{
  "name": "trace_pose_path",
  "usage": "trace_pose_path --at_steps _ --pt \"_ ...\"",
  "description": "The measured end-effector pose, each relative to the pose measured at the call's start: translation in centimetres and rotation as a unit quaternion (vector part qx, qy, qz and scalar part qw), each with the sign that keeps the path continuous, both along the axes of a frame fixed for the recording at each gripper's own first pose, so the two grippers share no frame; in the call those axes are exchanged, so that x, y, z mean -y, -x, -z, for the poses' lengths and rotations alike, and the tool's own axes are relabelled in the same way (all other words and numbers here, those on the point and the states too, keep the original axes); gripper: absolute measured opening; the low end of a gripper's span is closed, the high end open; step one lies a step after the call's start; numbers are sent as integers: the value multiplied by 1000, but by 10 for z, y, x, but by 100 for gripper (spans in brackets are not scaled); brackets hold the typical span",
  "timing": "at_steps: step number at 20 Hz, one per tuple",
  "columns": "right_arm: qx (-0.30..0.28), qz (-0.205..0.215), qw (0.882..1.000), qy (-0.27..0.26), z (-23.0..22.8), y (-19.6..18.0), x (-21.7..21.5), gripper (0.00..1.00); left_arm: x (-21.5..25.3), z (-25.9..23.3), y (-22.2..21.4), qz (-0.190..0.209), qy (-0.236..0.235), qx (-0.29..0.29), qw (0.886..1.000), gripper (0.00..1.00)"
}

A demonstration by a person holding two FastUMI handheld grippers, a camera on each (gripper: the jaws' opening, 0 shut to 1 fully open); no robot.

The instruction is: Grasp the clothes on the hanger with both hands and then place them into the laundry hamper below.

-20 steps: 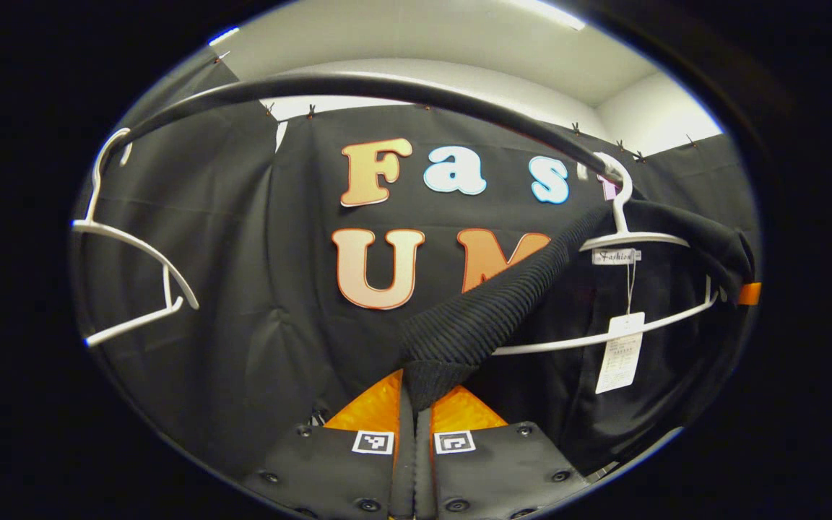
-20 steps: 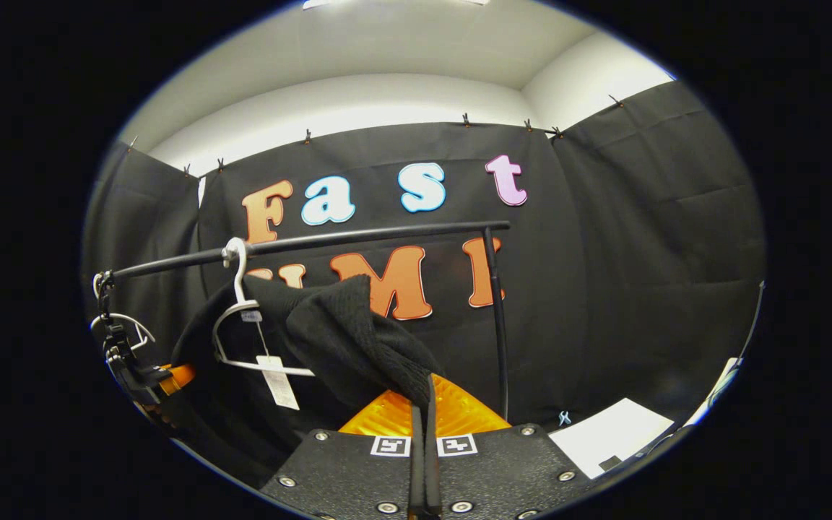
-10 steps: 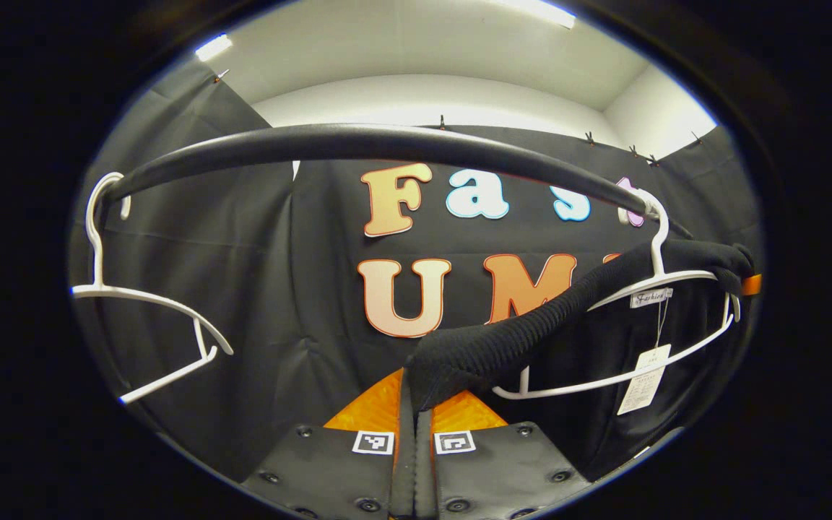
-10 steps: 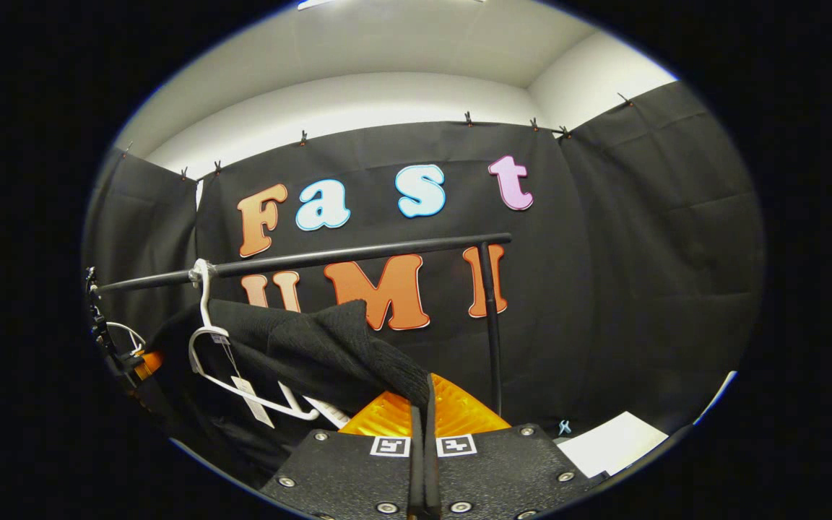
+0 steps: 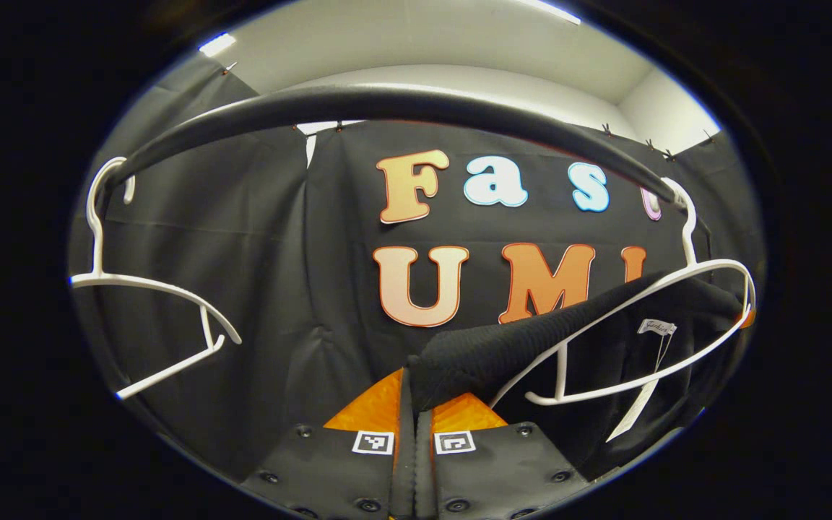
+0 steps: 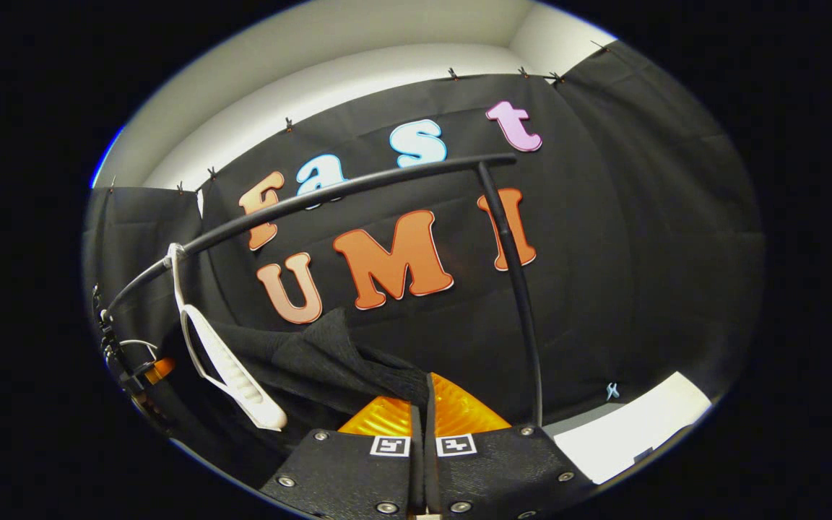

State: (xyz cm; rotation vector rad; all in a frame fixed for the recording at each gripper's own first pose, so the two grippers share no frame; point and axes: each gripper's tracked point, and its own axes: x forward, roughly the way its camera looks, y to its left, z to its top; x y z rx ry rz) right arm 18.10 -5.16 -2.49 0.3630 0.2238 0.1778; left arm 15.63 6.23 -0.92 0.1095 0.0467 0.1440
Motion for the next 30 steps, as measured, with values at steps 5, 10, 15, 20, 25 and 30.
trace_pose_path --at_steps 5,10,15,20,25,30 --pt "-43 -16 999 -21 50 -5 -17 0 -5 26 -2 -7 3 -23 1000 7" --pt "-73 -29 997 -17 87 -3 -38 0 -13 45 6 -9 20 -42 999 7" --pt "-108 -34 994 -6 125 9 -49 0 -36 76 15 -32 23 -70 997 7" --pt "-135 -21 991 19 156 22 -44 0 -51 108 40 -39 26 -108 993 7" --pt "-167 -13 985 34 194 41 -45 0 -42 170 61 -39 30 -165 985 7" --pt "-206 -23 978 38 235 62 -65 0 -16 216 80 -19 51 -220 974 7"
